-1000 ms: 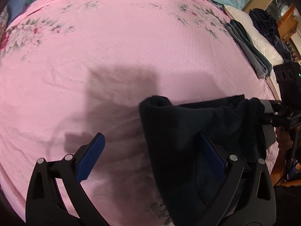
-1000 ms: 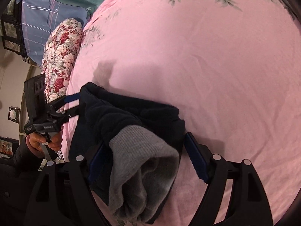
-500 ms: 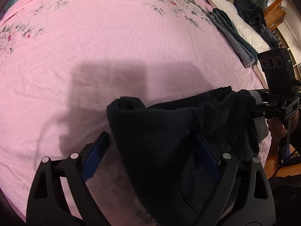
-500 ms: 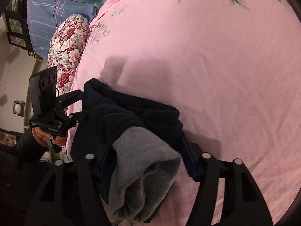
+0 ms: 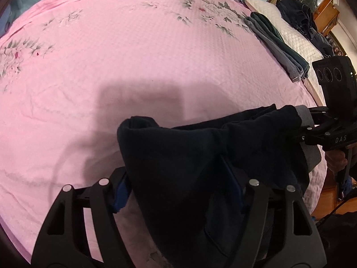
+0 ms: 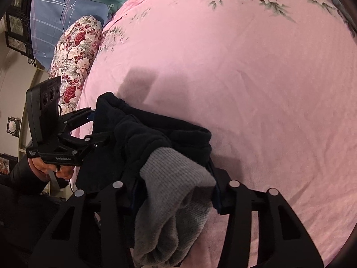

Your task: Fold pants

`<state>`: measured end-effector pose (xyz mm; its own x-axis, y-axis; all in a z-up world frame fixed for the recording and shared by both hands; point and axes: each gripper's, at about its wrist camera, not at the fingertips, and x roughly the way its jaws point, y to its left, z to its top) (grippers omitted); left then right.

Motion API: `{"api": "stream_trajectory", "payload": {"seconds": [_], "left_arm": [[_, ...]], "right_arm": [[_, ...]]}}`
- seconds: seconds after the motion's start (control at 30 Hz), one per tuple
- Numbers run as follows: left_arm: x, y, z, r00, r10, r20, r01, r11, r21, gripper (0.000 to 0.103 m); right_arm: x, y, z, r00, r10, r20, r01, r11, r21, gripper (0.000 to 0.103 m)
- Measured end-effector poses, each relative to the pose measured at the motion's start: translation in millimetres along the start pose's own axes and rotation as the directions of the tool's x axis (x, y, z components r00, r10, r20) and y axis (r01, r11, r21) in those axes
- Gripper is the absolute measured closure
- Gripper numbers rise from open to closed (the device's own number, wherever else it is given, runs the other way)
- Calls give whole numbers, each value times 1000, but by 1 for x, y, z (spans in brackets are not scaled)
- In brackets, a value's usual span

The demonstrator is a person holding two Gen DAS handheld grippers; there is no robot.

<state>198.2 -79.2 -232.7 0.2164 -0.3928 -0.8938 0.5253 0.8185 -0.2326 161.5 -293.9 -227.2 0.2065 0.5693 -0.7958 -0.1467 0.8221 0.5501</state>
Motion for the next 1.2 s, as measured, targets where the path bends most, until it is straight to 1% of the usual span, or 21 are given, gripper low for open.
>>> {"api": "stream_trajectory", "payload": {"seconds": [0.13, 0.3, 0.33, 0.4, 0.47, 0.53, 0.57, 0.6, 0.63, 0.7, 0.73, 0.8, 0.83, 0.9, 0.93, 0.97, 1.0, 1.03, 1.07, 1.1, 1.2], "left_arm": [[-9, -4, -3, 999, 24, 31, -25, 1000, 13, 45], [-19, 2, -6, 998, 16, 61, -15, 1000, -7, 56], [-21, 2, -7, 998, 14, 67, -14, 1000, -7, 58], [-24, 1, -9, 997, 14, 80, -13, 1000, -3, 59], [-22, 1, -12, 997, 11, 81, -11, 1000, 2, 55], [-16, 6, -13, 998, 21, 57, -20, 1000, -17, 37], [-13, 9, -12, 999, 26, 47, -24, 999, -33, 33], [-12, 14, -12, 999, 23, 44, -21, 998, -60, 27], [-11, 18, -12, 999, 9, 37, -6, 997, -78, 24], [-6, 24, -12, 1000, -18, 19, 20, 995, -101, 20], [-3, 26, -12, 999, -29, 19, 31, 994, -108, 17], [-1, 27, -11, 999, -43, 17, 44, 994, -95, 16], [0, 26, -10, 999, -45, 16, 46, 995, -84, 14], [2, 24, -7, 999, -43, 17, 45, 997, -69, 12], [4, 23, -6, 999, -38, 16, 39, 997, -66, 12], [5, 20, -4, 999, -28, 15, 29, 998, -60, 12], [5, 17, -3, 999, -36, 18, 36, 998, -50, 14], [4, 15, -2, 998, -60, 22, 61, 997, -44, 27], [4, 14, -1, 996, -84, 21, 85, 995, -42, 33], [1, 13, -1, 996, -79, 29, 80, 996, -42, 34], [-4, 9, -6, 996, -69, 56, 70, 997, -20, 44]], "right_arm": [[-3, 5, -1, 1000, -9, 19, 10, 1000, -6, 60], [-9, 14, -1, 999, -24, 37, 25, 999, -37, 64], [-10, 18, -1, 999, -27, 41, 29, 999, -46, 65], [-13, 21, -1, 998, -35, 47, 38, 997, -63, 65], [-15, 28, -1, 997, -48, 56, 53, 995, -85, 66], [-15, 31, -3, 997, -60, 55, 65, 993, -102, 64], [-13, 27, -3, 997, -71, 43, 75, 993, -95, 62], [-10, 23, -2, 997, -72, 32, 74, 994, -82, 57], [-9, 19, 0, 997, -73, 23, 75, 995, -69, 50], [-5, 11, 3, 998, -61, 0, 61, 997, -53, 46], [-4, 8, 4, 999, -42, -8, 41, 998, -51, 43], [1, -4, 6, 1000, 20, -23, -20, 1000, -24, 39], [5, -14, 7, 997, 62, -33, -62, 998, 12, 35], [5, -28, 6, 985, 171, -15, -169, 983, 69, 29], [5, -36, 6, 973, 233, 1, -231, 967, 111, 26], [6, -39, 6, 965, 261, 10, -260, 957, 131, 24], [7, -43, 6, 956, 292, 26, -293, 943, 156, 22], [8, -43, 5, 954, 298, 32, -299, 940, 164, 19], [9, -40, 6, 956, 293, 24, -294, 945, 147, 18], [8, -36, 7, 958, 286, 15, -285, 949, 134, 18], [8, -23, 10, 984, 178, -30, -174, 980, 100, 44]]}}
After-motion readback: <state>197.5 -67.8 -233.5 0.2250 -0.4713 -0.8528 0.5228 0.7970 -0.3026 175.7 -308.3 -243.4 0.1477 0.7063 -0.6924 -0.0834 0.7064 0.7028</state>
